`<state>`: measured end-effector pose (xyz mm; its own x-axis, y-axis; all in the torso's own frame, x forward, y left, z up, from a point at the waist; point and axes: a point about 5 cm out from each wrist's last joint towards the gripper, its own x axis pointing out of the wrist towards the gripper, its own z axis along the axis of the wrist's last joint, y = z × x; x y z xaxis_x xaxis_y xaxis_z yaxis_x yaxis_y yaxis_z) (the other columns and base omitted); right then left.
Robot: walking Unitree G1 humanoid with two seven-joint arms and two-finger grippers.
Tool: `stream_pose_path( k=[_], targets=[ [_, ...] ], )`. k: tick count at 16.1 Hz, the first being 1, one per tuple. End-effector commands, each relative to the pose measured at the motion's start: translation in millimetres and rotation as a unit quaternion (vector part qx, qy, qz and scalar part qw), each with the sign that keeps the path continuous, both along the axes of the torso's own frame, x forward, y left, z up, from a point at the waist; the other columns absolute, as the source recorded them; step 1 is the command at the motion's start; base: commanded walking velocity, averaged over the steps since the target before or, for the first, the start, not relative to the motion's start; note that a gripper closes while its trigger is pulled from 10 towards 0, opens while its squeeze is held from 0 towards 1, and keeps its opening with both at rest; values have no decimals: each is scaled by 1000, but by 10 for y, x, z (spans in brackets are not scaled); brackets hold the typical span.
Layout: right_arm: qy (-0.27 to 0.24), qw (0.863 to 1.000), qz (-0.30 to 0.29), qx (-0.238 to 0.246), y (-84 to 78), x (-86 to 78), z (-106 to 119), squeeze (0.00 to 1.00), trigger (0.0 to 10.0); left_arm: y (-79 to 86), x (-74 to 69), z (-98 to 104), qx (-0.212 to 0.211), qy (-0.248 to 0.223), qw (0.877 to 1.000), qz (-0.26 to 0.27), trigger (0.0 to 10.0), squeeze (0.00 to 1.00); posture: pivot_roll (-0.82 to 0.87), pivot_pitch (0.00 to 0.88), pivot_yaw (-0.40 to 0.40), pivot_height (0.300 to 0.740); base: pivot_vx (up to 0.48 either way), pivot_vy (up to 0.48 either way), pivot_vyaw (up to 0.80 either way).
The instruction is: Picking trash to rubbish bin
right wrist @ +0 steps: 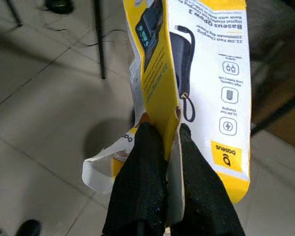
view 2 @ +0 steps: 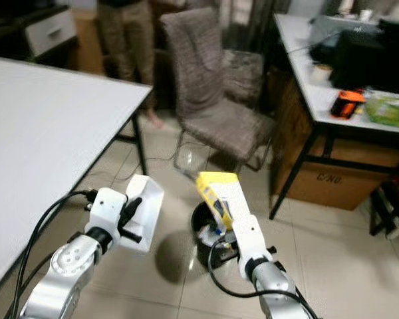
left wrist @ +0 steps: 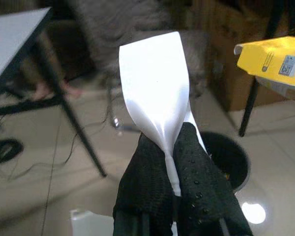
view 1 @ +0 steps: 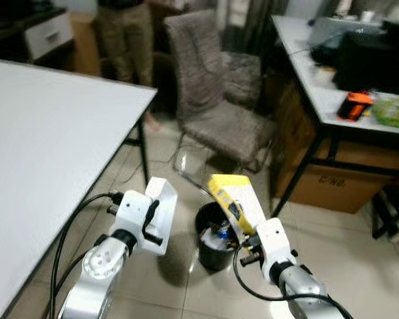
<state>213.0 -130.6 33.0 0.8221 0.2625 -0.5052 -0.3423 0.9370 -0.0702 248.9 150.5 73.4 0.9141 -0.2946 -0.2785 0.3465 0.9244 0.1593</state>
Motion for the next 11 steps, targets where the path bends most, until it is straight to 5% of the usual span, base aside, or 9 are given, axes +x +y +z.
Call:
stream_pose_path(
  k=[1,4,11],
  targets=[
    [7,1000,-20,-8,-138,-9,-27,0,10000,-109,19,16,-7,-3,1000,-18,10000,0,-43,0,-46,740,379,0,-594],
    [9,1000,-22,-4,-133,-21,-52,0,10000,-105,32,5,-6,-1,1000,-22,10000,0,-46,0,-34,740,377,0,-710],
    [13,1000,-10,-6,-104,8,-97,0,10000,-49,34,-20,3,4,1000,-18,10000,0,-39,0,-31,740,377,0,0]
  ],
)
